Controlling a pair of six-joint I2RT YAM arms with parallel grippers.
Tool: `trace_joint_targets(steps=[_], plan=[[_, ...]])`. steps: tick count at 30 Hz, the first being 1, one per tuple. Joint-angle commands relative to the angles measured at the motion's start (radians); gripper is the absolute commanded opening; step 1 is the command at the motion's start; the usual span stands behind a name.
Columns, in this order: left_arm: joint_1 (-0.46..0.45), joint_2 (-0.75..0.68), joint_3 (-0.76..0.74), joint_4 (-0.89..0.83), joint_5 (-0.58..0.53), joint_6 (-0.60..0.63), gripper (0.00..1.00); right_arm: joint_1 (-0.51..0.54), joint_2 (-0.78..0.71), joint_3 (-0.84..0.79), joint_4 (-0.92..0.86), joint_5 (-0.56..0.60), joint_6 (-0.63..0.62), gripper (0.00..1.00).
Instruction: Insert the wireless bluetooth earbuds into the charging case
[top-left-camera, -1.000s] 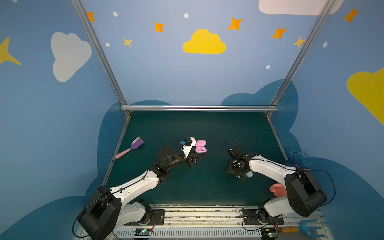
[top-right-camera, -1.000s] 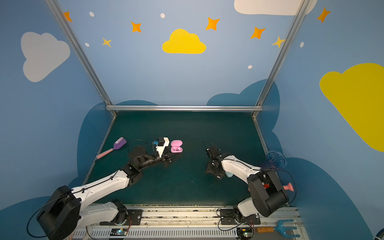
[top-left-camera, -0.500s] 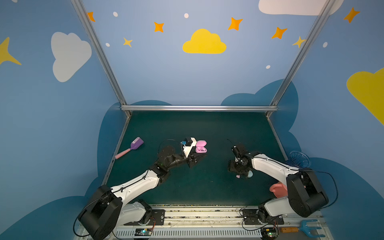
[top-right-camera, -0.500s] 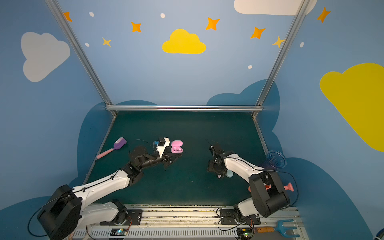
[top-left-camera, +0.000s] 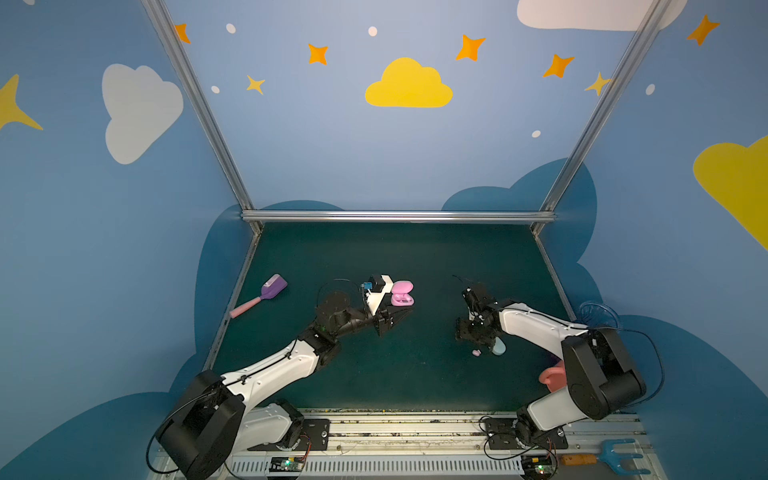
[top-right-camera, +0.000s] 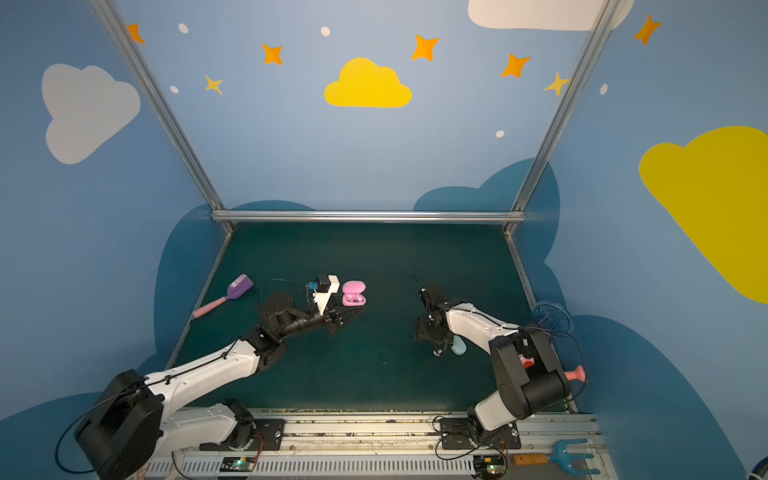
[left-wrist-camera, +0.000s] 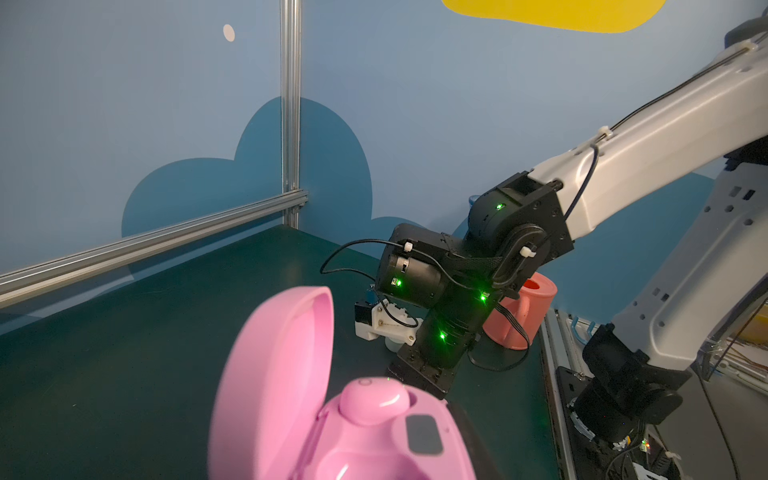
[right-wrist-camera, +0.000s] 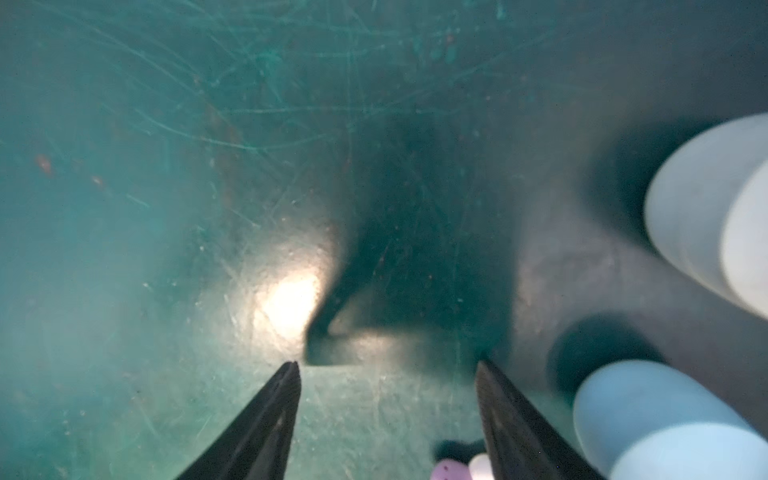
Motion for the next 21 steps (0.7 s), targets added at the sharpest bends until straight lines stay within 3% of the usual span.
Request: trace_joint_targets(steps=[1,21], plan=[[0.004,-0.016,0.015,0.007,0.017,0.001,0.09,0.001,0.026,-0.023,-0.035,-0.047,0.009,0.7],[0.004,-0.033,0.015,-0.001,0.024,-0.003,0.09,0.033,-0.054,-0.053,-0.143,-0.074,0.098,0.7]])
